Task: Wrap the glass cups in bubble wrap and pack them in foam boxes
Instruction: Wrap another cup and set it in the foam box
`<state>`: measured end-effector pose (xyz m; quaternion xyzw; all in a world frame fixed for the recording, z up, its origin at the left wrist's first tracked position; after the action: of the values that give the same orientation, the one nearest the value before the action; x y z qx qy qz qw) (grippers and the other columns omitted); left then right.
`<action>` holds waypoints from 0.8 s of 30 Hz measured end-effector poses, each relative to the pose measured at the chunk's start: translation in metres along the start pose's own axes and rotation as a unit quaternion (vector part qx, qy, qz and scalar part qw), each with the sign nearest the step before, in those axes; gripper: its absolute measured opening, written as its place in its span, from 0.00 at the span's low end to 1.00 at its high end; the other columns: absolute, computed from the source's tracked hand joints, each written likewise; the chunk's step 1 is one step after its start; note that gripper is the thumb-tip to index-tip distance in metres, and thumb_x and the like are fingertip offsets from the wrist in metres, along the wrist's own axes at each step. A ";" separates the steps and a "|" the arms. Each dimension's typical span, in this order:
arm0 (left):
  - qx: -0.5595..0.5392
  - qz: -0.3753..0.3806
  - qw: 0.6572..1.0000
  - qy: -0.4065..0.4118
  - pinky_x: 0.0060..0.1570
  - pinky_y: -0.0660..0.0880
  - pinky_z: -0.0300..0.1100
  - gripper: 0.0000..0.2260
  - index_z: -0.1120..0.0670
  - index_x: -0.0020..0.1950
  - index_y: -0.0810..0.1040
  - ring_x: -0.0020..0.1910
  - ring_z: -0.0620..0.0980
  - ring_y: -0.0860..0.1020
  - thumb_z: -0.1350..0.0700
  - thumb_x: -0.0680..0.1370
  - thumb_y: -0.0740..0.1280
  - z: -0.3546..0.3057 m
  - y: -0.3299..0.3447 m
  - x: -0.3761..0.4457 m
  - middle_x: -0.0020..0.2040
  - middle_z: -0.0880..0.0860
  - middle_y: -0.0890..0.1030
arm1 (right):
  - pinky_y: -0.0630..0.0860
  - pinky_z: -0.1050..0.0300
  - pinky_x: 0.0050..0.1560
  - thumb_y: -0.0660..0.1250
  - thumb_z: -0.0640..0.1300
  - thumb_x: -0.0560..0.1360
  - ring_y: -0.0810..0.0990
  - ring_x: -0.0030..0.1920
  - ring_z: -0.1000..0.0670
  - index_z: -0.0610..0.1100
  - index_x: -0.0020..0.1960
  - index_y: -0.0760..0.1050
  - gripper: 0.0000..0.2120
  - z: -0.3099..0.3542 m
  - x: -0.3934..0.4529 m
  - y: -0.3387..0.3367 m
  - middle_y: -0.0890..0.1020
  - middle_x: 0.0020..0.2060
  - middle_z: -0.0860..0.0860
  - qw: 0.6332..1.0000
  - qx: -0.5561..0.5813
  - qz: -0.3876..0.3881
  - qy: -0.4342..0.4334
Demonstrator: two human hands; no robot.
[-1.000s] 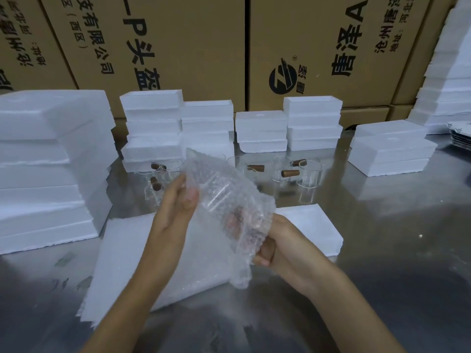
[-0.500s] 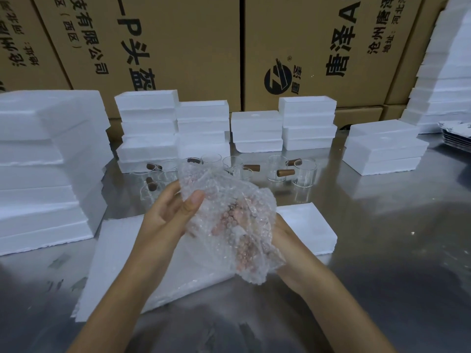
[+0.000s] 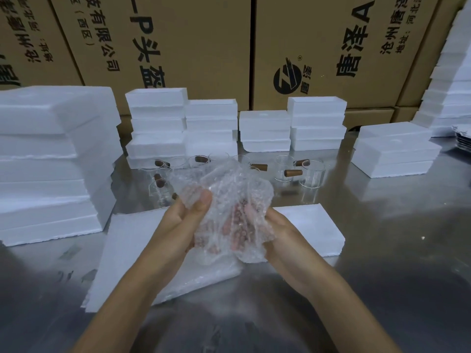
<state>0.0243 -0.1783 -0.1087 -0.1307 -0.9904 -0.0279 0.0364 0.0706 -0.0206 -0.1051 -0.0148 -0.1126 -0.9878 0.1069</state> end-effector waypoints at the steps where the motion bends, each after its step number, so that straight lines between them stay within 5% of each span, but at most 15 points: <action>1: 0.005 0.005 1.000 0.005 0.62 0.75 0.46 0.28 0.28 0.55 0.77 0.58 0.37 0.80 0.22 0.58 0.71 -0.002 0.002 -0.001 0.59 0.35 0.81 | 0.72 0.47 0.69 0.59 0.51 0.83 0.77 0.66 0.53 0.55 0.70 0.72 0.16 -0.001 0.000 0.002 0.80 0.65 0.56 1.000 -0.025 -0.002 -0.003; 5: 0.003 0.035 0.999 0.033 0.40 0.79 0.33 0.29 0.38 0.60 0.79 0.50 0.42 0.84 0.29 0.63 0.75 -0.010 0.013 -0.009 0.54 0.46 0.85 | 0.81 0.54 0.56 0.61 0.46 0.83 0.81 0.58 0.59 0.57 0.64 0.76 0.12 0.004 0.000 0.005 0.83 0.58 0.60 0.989 -0.141 -0.021 -0.030; 10: -0.059 0.011 0.998 0.023 0.54 0.80 0.46 0.31 0.41 0.66 0.75 0.61 0.48 0.81 0.37 0.65 0.77 -0.009 0.016 -0.010 0.62 0.45 0.82 | 0.81 0.53 0.41 0.65 0.38 0.80 0.84 0.43 0.43 0.50 0.49 0.84 0.11 0.018 -0.004 -0.008 0.86 0.48 0.49 0.974 -0.180 -0.106 -0.087; 12: -0.079 -0.001 0.997 0.017 0.65 0.73 0.55 0.35 0.43 0.70 0.73 0.65 0.50 0.78 0.37 0.65 0.77 -0.010 0.015 -0.009 0.65 0.46 0.80 | 0.78 0.62 0.36 0.67 0.38 0.79 0.80 0.30 0.47 0.51 0.45 0.84 0.12 0.027 -0.007 -0.022 0.86 0.45 0.50 0.964 -0.115 -0.196 -0.135; 15: -0.163 0.015 0.986 0.013 0.72 0.66 0.56 0.30 0.48 0.73 0.73 0.69 0.51 0.75 0.42 0.73 0.74 -0.013 0.014 -0.008 0.68 0.49 0.78 | 0.75 0.72 0.44 0.67 0.52 0.78 0.82 0.43 0.59 0.50 0.54 0.82 0.10 0.038 -0.019 -0.044 0.85 0.47 0.58 0.934 -0.076 -0.282 -0.205; 19: -0.282 0.068 0.957 0.019 0.65 0.75 0.49 0.15 0.48 0.65 0.81 0.67 0.54 0.77 0.47 0.80 0.67 -0.020 0.026 -0.010 0.67 0.54 0.79 | 0.68 0.79 0.49 0.67 0.78 0.58 0.71 0.58 0.74 0.64 0.71 0.65 0.45 0.024 -0.024 -0.041 0.72 0.59 0.77 0.943 -0.227 -0.222 -0.103; 21: -0.316 0.109 0.942 0.013 0.62 0.76 0.47 0.16 0.51 0.65 0.81 0.68 0.54 0.76 0.48 0.79 0.68 -0.020 0.040 -0.013 0.67 0.56 0.79 | 0.70 0.80 0.46 0.71 0.75 0.58 0.74 0.54 0.74 0.68 0.62 0.72 0.35 0.015 -0.028 -0.029 0.75 0.54 0.78 0.952 -0.240 -0.169 -0.088; 24: -0.307 0.196 0.931 -0.012 0.60 0.77 0.46 0.19 0.57 0.65 0.80 0.67 0.56 0.76 0.52 0.76 0.73 -0.012 0.065 -0.022 0.67 0.60 0.78 | 0.81 0.61 0.49 0.78 0.52 0.69 0.85 0.52 0.53 0.50 0.55 0.83 0.16 0.015 -0.035 -0.034 0.87 0.50 0.54 0.974 -0.059 -0.186 -0.117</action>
<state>0.0633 -0.1219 -0.0952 -0.3277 -0.8885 -0.3210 -0.0124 0.0971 0.0226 -0.1002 -0.1152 -0.0668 -0.9867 -0.0935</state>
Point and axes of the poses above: each hand's wrist, its own x-axis towards the middle knuckle, its own y-axis out of the palm, z = x × y, the point moved 6 cm from there along x, towards the middle knuckle
